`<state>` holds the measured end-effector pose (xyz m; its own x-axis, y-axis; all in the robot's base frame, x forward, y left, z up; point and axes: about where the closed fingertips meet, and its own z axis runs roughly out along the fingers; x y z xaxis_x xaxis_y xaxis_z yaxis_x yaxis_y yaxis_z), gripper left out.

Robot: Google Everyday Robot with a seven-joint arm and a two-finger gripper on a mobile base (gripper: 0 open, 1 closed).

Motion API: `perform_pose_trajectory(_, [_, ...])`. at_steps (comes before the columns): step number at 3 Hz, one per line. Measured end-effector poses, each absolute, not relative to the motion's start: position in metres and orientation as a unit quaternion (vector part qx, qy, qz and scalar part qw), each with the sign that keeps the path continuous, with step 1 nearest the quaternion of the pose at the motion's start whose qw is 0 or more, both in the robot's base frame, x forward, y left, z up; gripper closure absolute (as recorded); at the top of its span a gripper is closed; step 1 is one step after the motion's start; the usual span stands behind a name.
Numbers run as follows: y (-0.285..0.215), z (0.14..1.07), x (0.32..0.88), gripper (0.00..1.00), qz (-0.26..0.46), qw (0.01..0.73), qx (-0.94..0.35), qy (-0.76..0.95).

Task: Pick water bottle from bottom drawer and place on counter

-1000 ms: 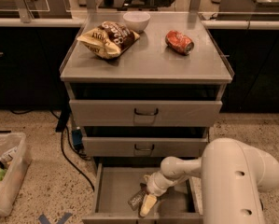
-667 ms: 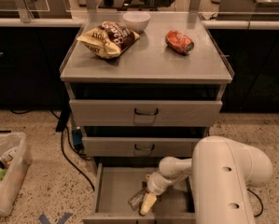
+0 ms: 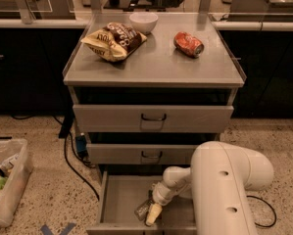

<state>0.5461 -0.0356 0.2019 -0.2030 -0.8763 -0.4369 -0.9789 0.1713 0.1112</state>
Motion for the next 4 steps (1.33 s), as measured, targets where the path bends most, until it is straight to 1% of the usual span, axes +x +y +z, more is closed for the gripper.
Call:
perform_pose_trajectory(1, [-0.028, 0.199, 0.585, 0.0, 0.184, 0.144, -0.615, 0.753])
perform_pose_trajectory(2, [-0.028, 0.199, 0.585, 0.0, 0.184, 0.143, -0.615, 0.753])
perform_pose_trajectory(3, [-0.034, 0.183, 0.583, 0.0, 0.187, 0.121, -0.633, 0.742])
perform_pose_trajectory(4, [-0.046, 0.152, 0.572, 0.0, 0.178, 0.076, -0.643, 0.741])
